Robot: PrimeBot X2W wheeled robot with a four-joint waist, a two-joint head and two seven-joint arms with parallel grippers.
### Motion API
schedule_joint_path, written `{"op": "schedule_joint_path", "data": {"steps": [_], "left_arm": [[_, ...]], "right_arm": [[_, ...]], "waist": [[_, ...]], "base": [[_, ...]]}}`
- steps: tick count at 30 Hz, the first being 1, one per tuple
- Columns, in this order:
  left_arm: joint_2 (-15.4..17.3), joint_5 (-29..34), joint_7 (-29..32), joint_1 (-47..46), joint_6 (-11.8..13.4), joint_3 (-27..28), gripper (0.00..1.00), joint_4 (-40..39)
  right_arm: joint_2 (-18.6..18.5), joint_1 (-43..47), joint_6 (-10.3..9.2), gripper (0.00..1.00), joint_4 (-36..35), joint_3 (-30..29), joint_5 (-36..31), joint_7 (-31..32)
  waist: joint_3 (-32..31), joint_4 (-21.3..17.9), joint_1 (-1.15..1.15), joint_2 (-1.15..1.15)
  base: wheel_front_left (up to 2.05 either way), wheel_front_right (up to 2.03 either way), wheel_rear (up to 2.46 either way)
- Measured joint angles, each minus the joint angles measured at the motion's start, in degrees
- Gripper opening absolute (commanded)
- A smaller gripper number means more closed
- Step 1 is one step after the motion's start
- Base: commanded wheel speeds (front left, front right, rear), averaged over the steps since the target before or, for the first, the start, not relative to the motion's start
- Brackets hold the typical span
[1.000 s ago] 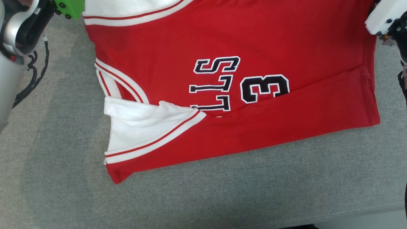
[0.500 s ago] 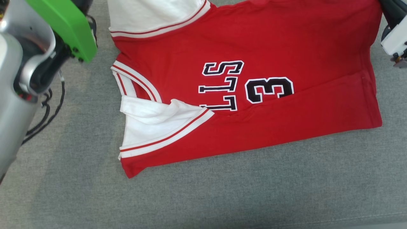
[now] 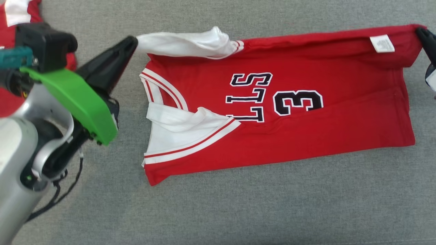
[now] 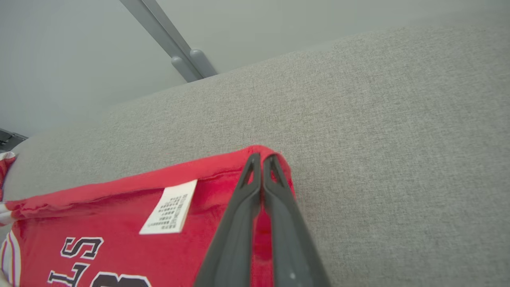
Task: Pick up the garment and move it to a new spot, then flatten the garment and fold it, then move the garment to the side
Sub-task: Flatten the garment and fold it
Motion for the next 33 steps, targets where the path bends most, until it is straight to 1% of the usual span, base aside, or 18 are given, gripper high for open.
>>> {"op": "schedule_joint_path", "data": {"steps": [4, 10, 21, 27, 31, 33], "left_arm": [[1.2, -0.8, -1.1, 4.7, 2.1, 0.0, 0.0, -5.0], [2.2, -1.1, -2.7, 10.4, 4.5, -0.5, 0.0, -10.2], [3.9, -1.3, -5.5, 17.0, 6.7, -0.8, 0.0, -14.6], [3.5, -1.6, -7.0, 20.6, 7.1, -2.5, 0.0, -13.3], [2.4, -1.8, -7.5, 22.1, 6.4, -4.0, 0.0, -10.6], [1.3, -1.7, -7.8, 22.3, 6.2, -4.7, 0.0, -9.5]], "right_arm": [[-0.6, 2.5, 0.0, 0.0, -0.1, -0.8, 0.5, 0.4], [-1.6, 6.3, 0.0, 0.0, -1.5, -2.1, 2.0, 1.3], [-2.1, 13.6, 0.0, 0.0, -6.2, -4.7, 3.4, 3.3], [-1.8, 16.4, 0.0, 0.0, -6.9, -4.8, 3.1, 3.8], [-1.1, 16.4, 0.0, 0.0, -6.0, -4.7, 2.7, 3.9], [-0.9, 16.4, 0.0, 0.02, -5.2, -4.5, 2.3, 4.3]], "waist": [[-0.5, 0.7, 0.0, 0.0], [-0.9, 1.7, 0.0, 0.0], [-1.1, 2.6, 0.0, 0.0], [-1.1, 2.9, 0.0, 0.0], [-0.9, 3.2, 0.0, 0.0], [-0.8, 3.3, 0.0, 0.0]], "base": [[0.0, 0.0, 0.0], [0.0, 0.0, 0.0], [0.0, 0.0, 0.0], [0.0, 0.0, 0.0], [0.0, 0.0, 0.0], [0.0, 0.0, 0.0]]}}
